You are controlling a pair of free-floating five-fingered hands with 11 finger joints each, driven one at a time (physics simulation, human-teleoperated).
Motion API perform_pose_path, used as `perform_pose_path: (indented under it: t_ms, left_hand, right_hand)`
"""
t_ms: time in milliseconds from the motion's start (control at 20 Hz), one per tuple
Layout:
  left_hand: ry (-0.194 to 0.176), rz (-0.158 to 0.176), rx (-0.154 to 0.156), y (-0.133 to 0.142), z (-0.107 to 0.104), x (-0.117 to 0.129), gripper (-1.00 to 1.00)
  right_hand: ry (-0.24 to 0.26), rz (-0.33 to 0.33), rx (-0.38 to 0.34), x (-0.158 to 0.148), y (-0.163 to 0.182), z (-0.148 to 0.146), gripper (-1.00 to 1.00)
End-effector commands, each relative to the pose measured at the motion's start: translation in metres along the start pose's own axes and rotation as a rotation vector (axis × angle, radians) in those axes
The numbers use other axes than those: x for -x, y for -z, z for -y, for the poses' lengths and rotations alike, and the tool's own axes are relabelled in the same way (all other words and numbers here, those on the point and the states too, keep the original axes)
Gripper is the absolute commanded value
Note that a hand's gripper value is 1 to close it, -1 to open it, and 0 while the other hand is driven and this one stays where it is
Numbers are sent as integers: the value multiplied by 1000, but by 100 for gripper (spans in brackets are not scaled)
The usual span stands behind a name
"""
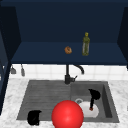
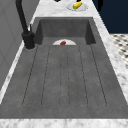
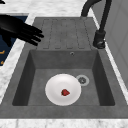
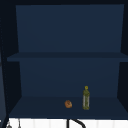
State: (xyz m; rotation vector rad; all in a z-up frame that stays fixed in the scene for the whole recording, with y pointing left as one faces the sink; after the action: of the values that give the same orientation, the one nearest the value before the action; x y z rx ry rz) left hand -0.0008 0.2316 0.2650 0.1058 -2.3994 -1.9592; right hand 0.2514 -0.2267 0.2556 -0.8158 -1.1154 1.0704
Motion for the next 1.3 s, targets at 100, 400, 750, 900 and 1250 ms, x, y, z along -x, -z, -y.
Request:
perform_pose_path:
  t_ms: [100,400,750,900,1250]
  left_hand:
    - [0,0,0,0,0,0,0]
    - [0,0,0,0,0,0,0]
    - [0,0,0,0,0,0,0]
    - [0,0,0,0,0,0,0]
    - [0,0,0,0,0,0,0]
  right_hand:
    - [-84,-135,-69,5,-3,-12,-100]
    - [-103,-189,-107,15,10,-19,-100]
    - [-122,-254,-111,19,39,-43,-100]
    - [-140,-308,-154,11,51,-55,-100]
    - [-159,-355,-188,9,65,-90,-100]
